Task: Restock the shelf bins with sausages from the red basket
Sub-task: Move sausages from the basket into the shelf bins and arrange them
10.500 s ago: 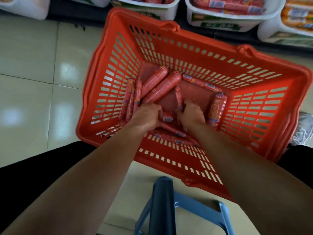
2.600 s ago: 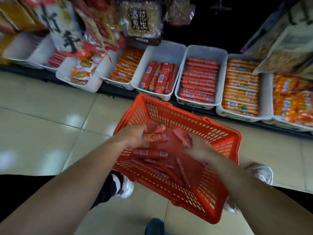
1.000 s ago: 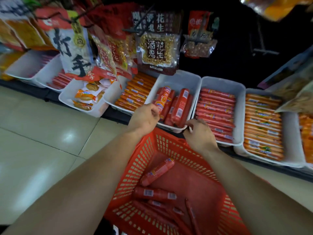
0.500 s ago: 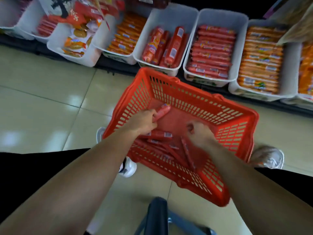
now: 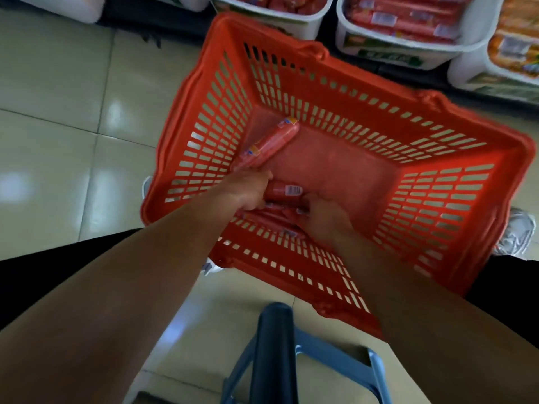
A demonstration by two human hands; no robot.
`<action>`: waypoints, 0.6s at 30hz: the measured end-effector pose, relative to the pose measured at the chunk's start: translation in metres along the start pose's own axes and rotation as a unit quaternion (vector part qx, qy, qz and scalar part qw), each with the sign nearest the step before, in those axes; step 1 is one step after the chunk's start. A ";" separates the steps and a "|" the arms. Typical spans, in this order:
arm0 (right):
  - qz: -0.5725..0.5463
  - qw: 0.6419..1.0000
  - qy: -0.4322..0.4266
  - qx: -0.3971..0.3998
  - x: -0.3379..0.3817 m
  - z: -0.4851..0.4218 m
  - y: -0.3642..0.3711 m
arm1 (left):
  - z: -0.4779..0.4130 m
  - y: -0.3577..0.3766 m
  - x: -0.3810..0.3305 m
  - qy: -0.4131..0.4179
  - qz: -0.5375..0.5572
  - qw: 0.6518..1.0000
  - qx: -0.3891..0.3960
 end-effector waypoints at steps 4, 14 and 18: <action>-0.008 1.000 0.015 -0.018 -0.001 -0.005 -0.002 | -0.007 0.009 0.000 -0.007 -0.111 0.994 0.002; -0.029 0.997 -0.001 -0.070 0.003 -0.013 -0.059 | 0.023 -0.011 0.008 -0.008 0.023 0.999 -0.047; 0.005 0.986 -0.114 -0.117 0.057 -0.040 -0.107 | 0.053 -0.060 0.023 -0.052 0.164 0.969 -0.177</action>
Point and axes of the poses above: each hand's wrist, its own z-axis away from the middle knuckle, its own y-axis out of the palm, x = y × z, the point moved 9 cm from there along -z, towards the middle knuckle, and after that the axes turned 9 degrees about z, right-handed, at the moved point
